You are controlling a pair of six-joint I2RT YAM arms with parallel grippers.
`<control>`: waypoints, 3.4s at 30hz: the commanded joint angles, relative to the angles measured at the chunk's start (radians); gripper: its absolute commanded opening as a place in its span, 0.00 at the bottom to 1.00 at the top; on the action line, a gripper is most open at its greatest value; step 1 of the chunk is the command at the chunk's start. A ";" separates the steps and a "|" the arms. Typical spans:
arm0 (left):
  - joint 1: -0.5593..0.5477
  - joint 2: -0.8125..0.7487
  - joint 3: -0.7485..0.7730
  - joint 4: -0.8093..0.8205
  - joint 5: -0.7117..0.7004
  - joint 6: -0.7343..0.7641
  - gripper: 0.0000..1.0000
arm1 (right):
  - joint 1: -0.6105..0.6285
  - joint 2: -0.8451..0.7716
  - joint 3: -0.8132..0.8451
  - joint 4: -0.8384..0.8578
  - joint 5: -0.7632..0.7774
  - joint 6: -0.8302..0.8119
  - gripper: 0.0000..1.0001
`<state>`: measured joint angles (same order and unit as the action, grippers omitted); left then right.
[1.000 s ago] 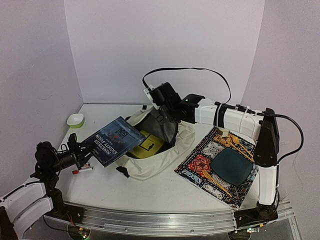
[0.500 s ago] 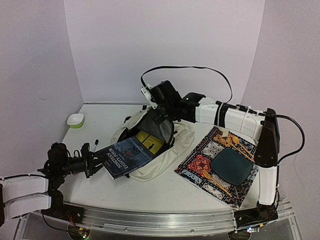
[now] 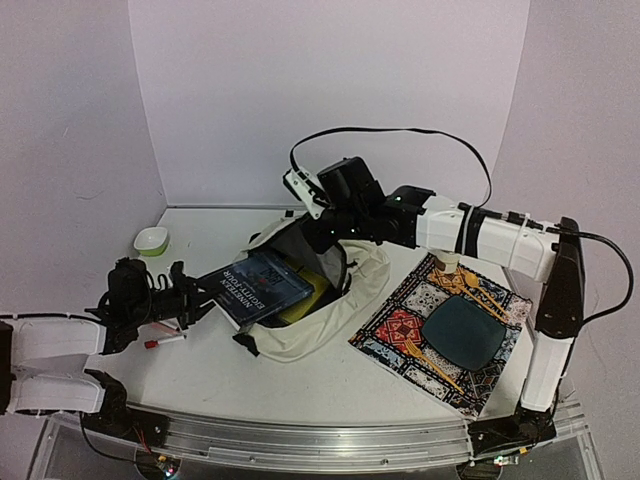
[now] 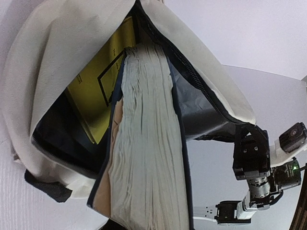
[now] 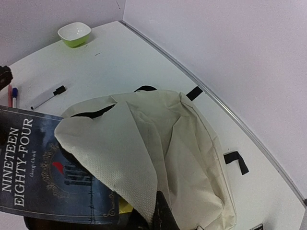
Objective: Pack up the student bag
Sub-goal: Place the book in the largest pocket of the bag.
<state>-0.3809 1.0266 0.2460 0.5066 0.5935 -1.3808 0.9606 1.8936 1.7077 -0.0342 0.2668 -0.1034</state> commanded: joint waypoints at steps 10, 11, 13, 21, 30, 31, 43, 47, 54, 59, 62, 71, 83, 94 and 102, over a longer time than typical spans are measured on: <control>-0.154 0.214 0.187 0.214 -0.216 0.038 0.00 | 0.023 -0.105 -0.030 0.156 -0.137 0.027 0.00; -0.164 0.229 0.195 0.228 -0.233 0.035 0.00 | 0.024 -0.105 -0.032 0.158 -0.141 0.029 0.00; -0.182 0.266 0.209 0.267 -0.263 0.025 0.00 | 0.025 -0.105 -0.037 0.163 -0.151 0.031 0.00; -0.230 0.447 0.260 0.441 -0.382 -0.014 0.00 | 0.031 -0.106 -0.059 0.180 -0.178 0.047 0.00; -0.279 0.614 0.375 0.511 -0.464 -0.045 0.00 | 0.038 -0.096 -0.074 0.186 -0.189 0.061 0.00; -0.285 0.622 0.384 0.511 -0.483 -0.044 0.00 | 0.039 -0.093 -0.076 0.188 -0.190 0.062 0.00; -0.343 0.779 0.361 0.519 -0.543 -0.125 0.17 | 0.042 -0.098 -0.111 0.189 -0.163 0.065 0.04; -0.343 0.759 0.323 0.516 -0.555 -0.116 0.39 | 0.043 -0.093 -0.120 0.186 -0.161 0.072 0.09; -0.344 0.653 0.217 0.498 -0.559 -0.093 0.64 | 0.042 -0.076 -0.120 0.169 -0.193 0.093 0.13; -0.349 0.512 0.180 0.362 -0.564 -0.037 0.72 | 0.044 -0.057 -0.120 0.164 -0.205 0.101 0.13; -0.354 0.469 0.185 0.276 -0.572 -0.006 0.73 | 0.046 -0.048 -0.120 0.163 -0.211 0.131 0.13; -0.353 0.670 0.377 0.254 -0.490 0.041 0.63 | 0.051 -0.042 -0.115 0.159 -0.204 0.137 0.13; -0.355 0.696 0.530 -0.042 -0.689 0.289 0.67 | 0.051 -0.045 -0.118 0.154 -0.185 0.125 0.13; -0.403 0.592 0.566 -0.301 -0.869 0.474 0.79 | 0.051 -0.023 -0.097 0.151 -0.188 0.136 0.13; -0.417 0.286 0.378 -0.440 -0.875 0.470 0.78 | 0.057 0.035 -0.091 0.137 -0.245 0.204 0.17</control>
<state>-0.7944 1.4810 0.7089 0.1690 -0.2500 -0.9363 1.0050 1.8812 1.5875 0.0936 0.0544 0.0462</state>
